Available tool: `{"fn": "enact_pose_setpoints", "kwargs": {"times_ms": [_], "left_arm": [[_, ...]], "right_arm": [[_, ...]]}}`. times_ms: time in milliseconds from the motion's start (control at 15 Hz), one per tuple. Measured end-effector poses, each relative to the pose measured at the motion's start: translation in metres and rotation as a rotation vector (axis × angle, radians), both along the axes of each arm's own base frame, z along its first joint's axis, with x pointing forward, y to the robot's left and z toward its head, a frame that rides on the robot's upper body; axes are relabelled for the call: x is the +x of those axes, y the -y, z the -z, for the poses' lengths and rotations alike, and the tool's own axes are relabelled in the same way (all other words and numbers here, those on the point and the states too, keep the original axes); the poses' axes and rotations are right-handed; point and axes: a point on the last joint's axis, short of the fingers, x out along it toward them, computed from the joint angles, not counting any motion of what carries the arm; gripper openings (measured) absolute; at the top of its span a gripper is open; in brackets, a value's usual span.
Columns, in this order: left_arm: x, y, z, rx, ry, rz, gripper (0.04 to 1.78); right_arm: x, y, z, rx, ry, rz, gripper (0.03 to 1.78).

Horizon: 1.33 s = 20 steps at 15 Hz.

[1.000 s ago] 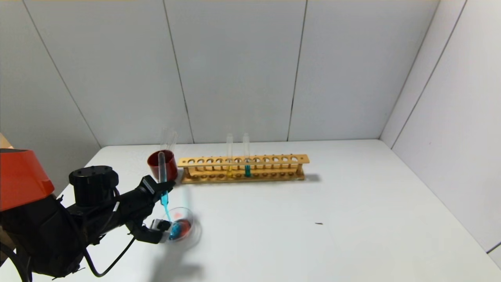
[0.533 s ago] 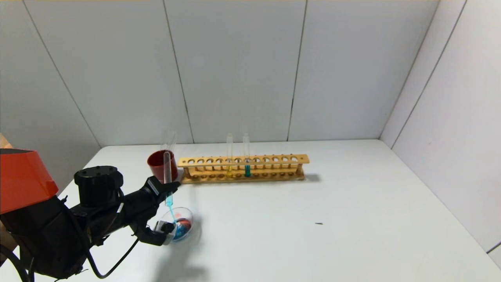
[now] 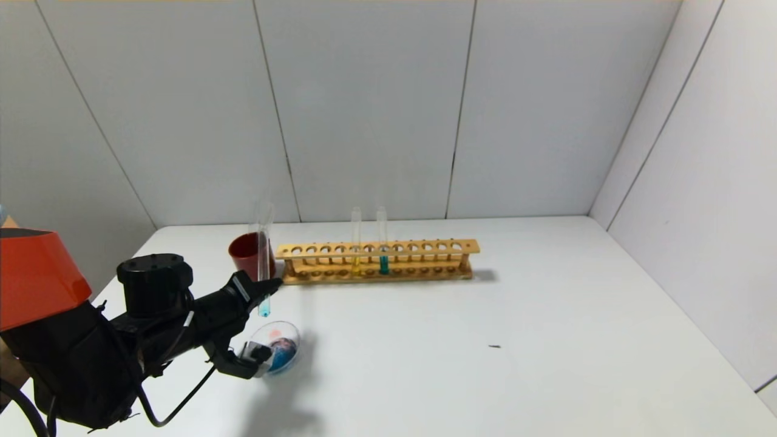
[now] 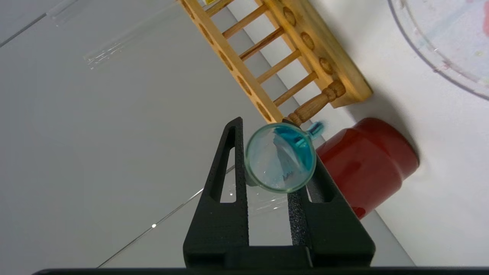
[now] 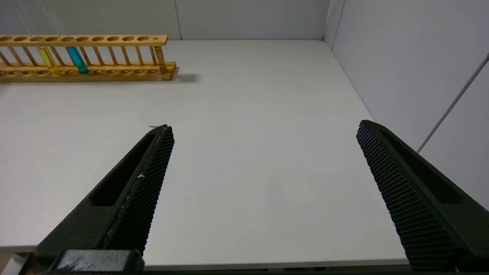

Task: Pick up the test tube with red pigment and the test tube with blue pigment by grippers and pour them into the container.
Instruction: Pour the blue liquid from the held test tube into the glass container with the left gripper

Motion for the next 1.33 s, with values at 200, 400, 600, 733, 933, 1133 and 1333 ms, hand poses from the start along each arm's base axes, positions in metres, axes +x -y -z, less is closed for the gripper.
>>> {"fn": "enact_pose_setpoints", "kwargs": {"times_ms": [200, 400, 600, 733, 933, 1133, 1333], "left_arm": [[0.002, 0.002, -0.007, 0.04, 0.091, 0.027, 0.33], [-0.001, 0.006, -0.011, 0.043, 0.123, 0.041, 0.33], [-0.003, 0.008, -0.015, 0.08, 0.163, 0.087, 0.33], [-0.005, 0.009, -0.019, 0.101, 0.201, 0.098, 0.33], [-0.016, 0.007, -0.028, 0.148, 0.304, 0.103, 0.33], [-0.03, 0.004, -0.026, 0.201, 0.317, 0.106, 0.33], [-0.032, 0.006, -0.028, 0.22, 0.34, 0.117, 0.33]], "right_arm": [[0.0, 0.0, 0.0, 0.0, 0.0, 0.0, 1.75], [0.0, 0.0, 0.0, 0.0, 0.0, 0.0, 1.75], [0.0, 0.0, 0.0, 0.0, 0.0, 0.0, 1.75], [0.0, 0.0, 0.0, 0.0, 0.0, 0.0, 1.75], [0.0, 0.0, 0.0, 0.0, 0.0, 0.0, 1.75], [0.0, 0.0, 0.0, 0.0, 0.0, 0.0, 1.75], [0.0, 0.0, 0.0, 0.0, 0.0, 0.0, 1.75]]}}
